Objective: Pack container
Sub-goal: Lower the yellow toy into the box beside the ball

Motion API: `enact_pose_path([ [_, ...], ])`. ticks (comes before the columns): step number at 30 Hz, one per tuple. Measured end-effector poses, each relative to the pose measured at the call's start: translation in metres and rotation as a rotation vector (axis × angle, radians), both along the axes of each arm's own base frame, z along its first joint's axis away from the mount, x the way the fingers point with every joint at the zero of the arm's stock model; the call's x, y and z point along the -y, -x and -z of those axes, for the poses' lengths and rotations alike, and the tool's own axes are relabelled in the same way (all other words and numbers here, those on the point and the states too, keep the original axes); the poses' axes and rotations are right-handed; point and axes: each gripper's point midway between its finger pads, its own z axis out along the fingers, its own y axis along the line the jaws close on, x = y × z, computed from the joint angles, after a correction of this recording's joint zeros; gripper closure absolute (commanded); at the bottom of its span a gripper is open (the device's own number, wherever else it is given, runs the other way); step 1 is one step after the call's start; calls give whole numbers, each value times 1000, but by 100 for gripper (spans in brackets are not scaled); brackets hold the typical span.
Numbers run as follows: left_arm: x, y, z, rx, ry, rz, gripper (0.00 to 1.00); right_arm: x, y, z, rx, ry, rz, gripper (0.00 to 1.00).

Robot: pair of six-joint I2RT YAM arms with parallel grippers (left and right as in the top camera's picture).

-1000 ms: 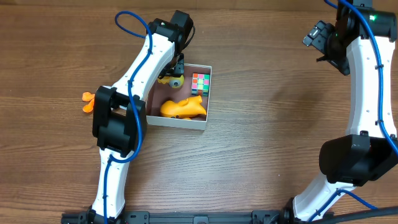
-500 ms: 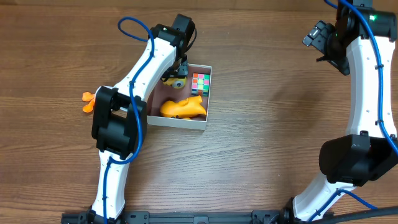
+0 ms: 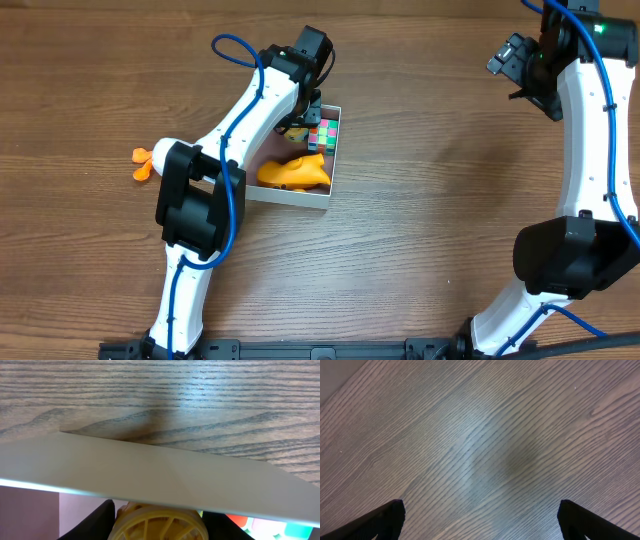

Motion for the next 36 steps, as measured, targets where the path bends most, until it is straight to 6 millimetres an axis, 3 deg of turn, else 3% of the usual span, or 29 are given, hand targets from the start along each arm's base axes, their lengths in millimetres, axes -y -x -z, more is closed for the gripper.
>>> enact_pose_path([
  [5, 0, 1, -1, -5, -2, 4, 96, 0, 0, 0, 0, 0, 0, 0],
  [15, 5, -7, -22, 18, 8, 31, 96, 0, 0, 0, 0, 0, 0, 0],
  [21, 1, -3, -22, 1, -8, 29, 96, 0, 0, 0, 0, 0, -1, 0],
  [28, -16, 1, -22, -12, -77, 1, 96, 0, 0, 0, 0, 0, 0, 0],
  [36, -53, -2, -25, -31, -129, -111, 96, 0, 0, 0, 0, 0, -1, 0],
])
